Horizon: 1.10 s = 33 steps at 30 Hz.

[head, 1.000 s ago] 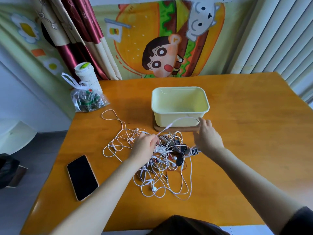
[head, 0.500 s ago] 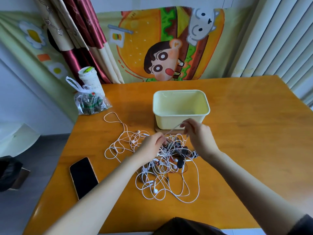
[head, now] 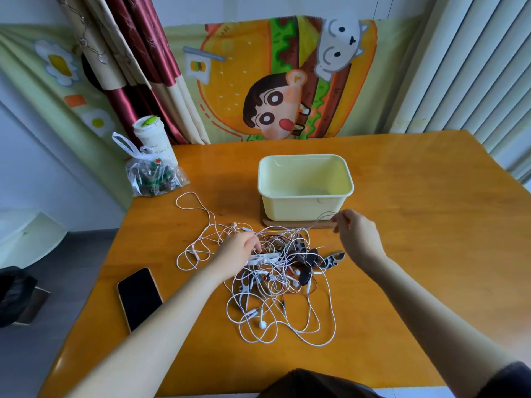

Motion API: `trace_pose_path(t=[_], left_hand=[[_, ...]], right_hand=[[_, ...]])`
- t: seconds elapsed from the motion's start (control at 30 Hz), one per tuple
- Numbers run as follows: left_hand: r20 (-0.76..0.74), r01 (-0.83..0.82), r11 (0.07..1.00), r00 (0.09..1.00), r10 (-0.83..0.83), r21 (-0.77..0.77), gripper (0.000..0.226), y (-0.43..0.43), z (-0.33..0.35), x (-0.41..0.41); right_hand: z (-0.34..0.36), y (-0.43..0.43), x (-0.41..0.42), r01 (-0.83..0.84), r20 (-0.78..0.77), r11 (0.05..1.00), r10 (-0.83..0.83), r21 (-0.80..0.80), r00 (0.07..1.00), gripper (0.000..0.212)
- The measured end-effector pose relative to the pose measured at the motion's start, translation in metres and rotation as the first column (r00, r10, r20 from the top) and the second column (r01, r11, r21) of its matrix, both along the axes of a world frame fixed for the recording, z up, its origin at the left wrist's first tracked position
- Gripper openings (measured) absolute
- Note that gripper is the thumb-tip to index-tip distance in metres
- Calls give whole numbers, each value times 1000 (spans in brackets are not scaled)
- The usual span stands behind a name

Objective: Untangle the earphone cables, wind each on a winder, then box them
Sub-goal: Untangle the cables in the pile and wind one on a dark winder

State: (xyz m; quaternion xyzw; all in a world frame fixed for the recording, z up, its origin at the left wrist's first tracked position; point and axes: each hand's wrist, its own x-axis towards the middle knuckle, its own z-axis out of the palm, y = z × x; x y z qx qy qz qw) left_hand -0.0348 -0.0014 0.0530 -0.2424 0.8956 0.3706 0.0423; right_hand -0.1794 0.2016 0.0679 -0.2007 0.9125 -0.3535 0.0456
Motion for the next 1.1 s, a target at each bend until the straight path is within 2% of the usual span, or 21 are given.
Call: trace_pose_path(t=[0.1, 0.13, 0.2, 0.23, 0.27, 0.33, 0.4, 0.47, 0.57, 0.67, 0.77, 0.83, 0.87, 0.93, 0.97, 1.03, 1.1], left_hand=[[208, 59, 978, 978, -16, -201, 23, -6, -5, 3], [245, 77, 976, 969, -25, -202, 34, -5, -6, 4], [169, 119, 988, 980, -101, -100, 61, 5, -3, 4], [95, 155, 987, 984, -149, -52, 66, 14, 3, 2], [27, 190, 982, 981, -190, -11, 65, 23, 8, -1], [-84, 219, 975, 973, -215, 40, 42, 37, 14, -7], [-137, 181, 983, 975, -175, 28, 24, 38, 15, -9], [-133, 109, 994, 985, -109, -9, 28, 29, 14, -5], [-120, -72, 997, 990, 72, 1, 30, 3, 4, 8], [-29, -196, 977, 981, 194, -86, 32, -25, -13, 27], [159, -164, 974, 969, 189, -159, 35, -39, -31, 41], [238, -120, 983, 960, 150, -136, 31, -35, -32, 43], [243, -98, 990, 963, 121, -102, 43, -28, -27, 41], [153, -8, 1000, 988, 11, -24, 69, -10, -14, 31], [76, 43, 999, 996, -44, 13, 72, 2, -3, 24], [-85, 127, 988, 989, -120, 87, 61, 25, 15, 10], [-194, 160, 983, 971, -140, 91, 34, 39, 28, 1]], right_hand=[[0, -6, 15, -169, -33, 985, 169, -24, 985, 20], [1, -9, 21, -241, -49, 970, 240, -8, 969, 19], [4, -17, 33, -372, -39, 928, 372, 20, 927, 18], [4, -21, 38, -423, -28, 906, 423, 32, 905, 19], [4, -25, 43, -460, -14, 887, 461, 41, 887, 19], [6, -32, 50, -514, 2, 857, 514, 30, 858, 22], [8, -35, 52, -521, 25, 854, 521, 0, 853, 20], [10, -31, 49, -498, 78, 867, 496, 5, 865, 18], [5, -15, 34, -477, 153, 872, 459, 114, 875, 14], [-2, 4, 15, -432, 205, 884, 397, 177, 895, 22], [-6, 13, 3, -338, 226, 931, 303, 134, 926, 25], [-5, 12, 3, -294, 186, 947, 268, 129, 945, 25], [-2, 8, 6, -296, 148, 946, 276, 136, 950, 26], [5, -4, 18, -347, 79, 927, 338, 146, 938, 26], [11, -12, 26, -387, 53, 912, 383, 135, 922, 26], [20, -25, 41, -466, 14, 881, 466, 82, 885, 22], [27, -34, 48, -510, -25, 860, 511, 29, 859, 20]])
